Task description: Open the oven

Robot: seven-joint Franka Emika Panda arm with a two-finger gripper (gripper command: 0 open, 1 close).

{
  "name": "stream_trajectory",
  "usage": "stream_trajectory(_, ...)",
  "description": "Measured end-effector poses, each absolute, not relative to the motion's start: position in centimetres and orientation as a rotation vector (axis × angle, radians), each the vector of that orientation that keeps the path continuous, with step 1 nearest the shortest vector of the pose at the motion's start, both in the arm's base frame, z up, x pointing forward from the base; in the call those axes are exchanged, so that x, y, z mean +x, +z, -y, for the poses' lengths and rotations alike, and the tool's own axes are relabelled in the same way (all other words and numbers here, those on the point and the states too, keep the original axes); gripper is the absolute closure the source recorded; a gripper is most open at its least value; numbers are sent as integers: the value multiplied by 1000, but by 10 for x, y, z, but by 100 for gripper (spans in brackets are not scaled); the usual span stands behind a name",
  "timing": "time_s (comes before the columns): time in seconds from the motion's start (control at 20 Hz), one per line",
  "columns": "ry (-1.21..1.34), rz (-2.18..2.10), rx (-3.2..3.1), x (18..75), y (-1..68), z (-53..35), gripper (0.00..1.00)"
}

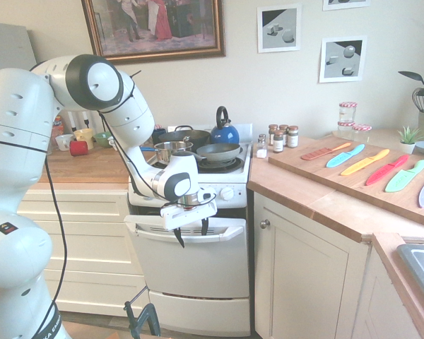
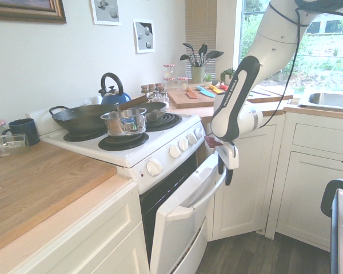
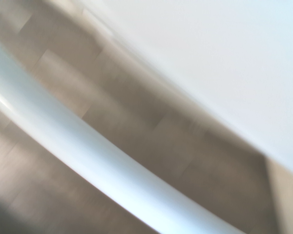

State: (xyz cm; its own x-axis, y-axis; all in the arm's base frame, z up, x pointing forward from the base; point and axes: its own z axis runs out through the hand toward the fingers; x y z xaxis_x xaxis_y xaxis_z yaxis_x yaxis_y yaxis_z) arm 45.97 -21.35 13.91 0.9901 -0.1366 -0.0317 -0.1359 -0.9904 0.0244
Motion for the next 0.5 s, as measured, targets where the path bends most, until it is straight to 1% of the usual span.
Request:
stream_trajectory(0.15, -150, 306, 3117, 387, 127, 231, 0)
stream_trajectory(0.25, -164, 337, 3117, 348, 125, 232, 0)
stream_trajectory(0.35, -163, 347, 3116, 328, 131, 230, 0)
stream_trajectory(0.5, -108, 346, 3112, 319, 158, 230, 0)
